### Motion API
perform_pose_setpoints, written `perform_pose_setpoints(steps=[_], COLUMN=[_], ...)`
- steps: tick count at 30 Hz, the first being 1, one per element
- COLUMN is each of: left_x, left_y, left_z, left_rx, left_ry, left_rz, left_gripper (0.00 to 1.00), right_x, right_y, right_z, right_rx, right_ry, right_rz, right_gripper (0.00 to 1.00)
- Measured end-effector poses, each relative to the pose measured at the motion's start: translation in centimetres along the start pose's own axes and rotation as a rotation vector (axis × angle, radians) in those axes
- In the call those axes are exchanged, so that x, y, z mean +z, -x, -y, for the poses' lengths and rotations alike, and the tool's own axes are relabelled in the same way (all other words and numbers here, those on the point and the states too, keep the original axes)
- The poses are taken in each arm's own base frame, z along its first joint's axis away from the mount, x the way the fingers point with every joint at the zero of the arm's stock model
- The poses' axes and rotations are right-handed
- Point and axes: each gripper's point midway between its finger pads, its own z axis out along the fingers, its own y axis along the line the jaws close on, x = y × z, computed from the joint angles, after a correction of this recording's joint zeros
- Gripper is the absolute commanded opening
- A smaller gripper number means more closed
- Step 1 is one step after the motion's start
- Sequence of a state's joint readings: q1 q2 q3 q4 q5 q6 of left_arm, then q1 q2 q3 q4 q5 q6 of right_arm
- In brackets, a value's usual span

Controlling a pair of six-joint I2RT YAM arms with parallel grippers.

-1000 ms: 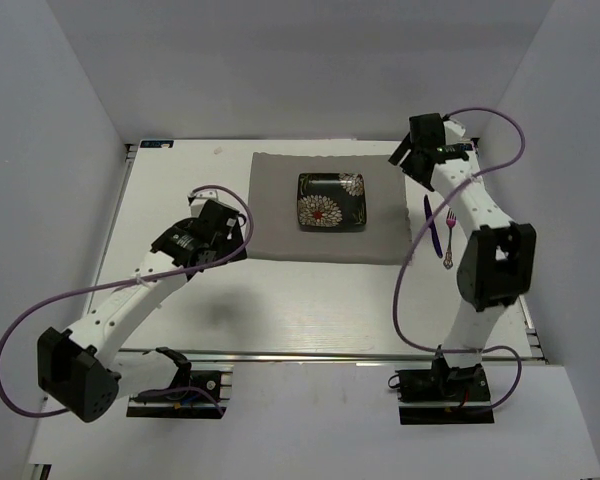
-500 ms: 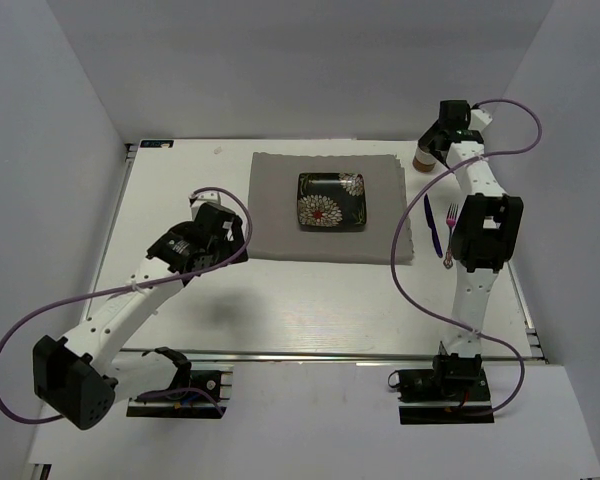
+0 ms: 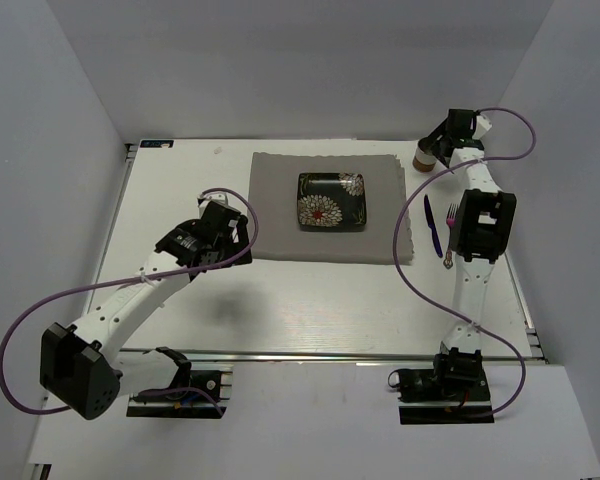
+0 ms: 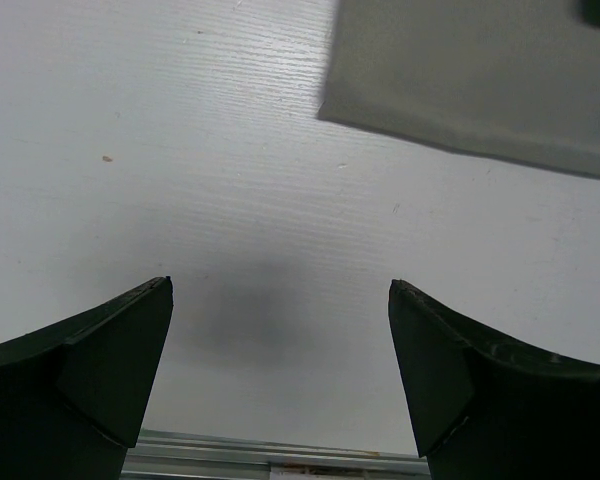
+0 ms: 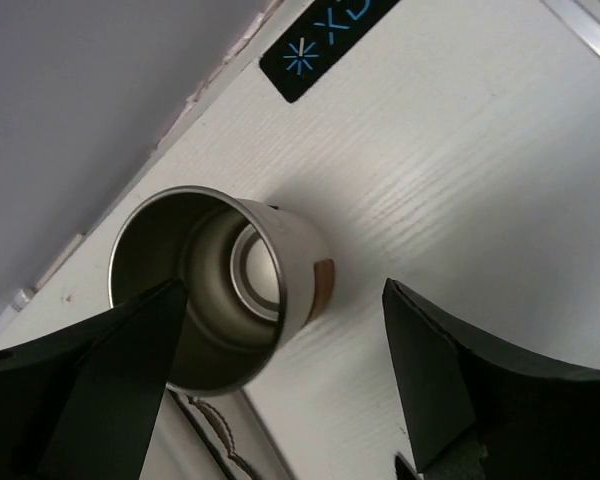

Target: Set the dinner table for one person

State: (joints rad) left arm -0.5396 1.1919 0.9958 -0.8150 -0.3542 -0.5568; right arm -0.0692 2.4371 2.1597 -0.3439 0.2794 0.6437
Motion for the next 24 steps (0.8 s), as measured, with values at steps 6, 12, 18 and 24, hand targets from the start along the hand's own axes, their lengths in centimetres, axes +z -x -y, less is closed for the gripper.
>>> perform_pose_setpoints(steps=[6, 12, 18, 24], left_x=[0.1, 0.1, 0.1, -0.3], left_y=[-0.1, -0.1, -0.1, 0.1], left_z=[0.0, 0.0, 0.0, 0.1], left_rx=[0.002, 0.002, 0.002, -0.003], left_ry=[0.002, 0.002, 0.000, -0.011], left_rz=[-0.004, -0.004, -0.004, 0.007], left_gripper=[0.98, 0.98, 0.98, 0.98], right_x=[0.9, 1.3, -0.7, -4.5], right_y=[-1.0, -2.3, -1.7, -0.9], right_z=[-0.6, -0.2, -0.5, -3.2], right_rx=[-0.004, 0.010, -0.055, -0.192], right_ry=[0.036, 0.049, 0.038, 0.074], right_rz=[-0.024, -0.028, -0.017, -0.019], right_gripper=[0.42, 0.00, 0.00, 0.00])
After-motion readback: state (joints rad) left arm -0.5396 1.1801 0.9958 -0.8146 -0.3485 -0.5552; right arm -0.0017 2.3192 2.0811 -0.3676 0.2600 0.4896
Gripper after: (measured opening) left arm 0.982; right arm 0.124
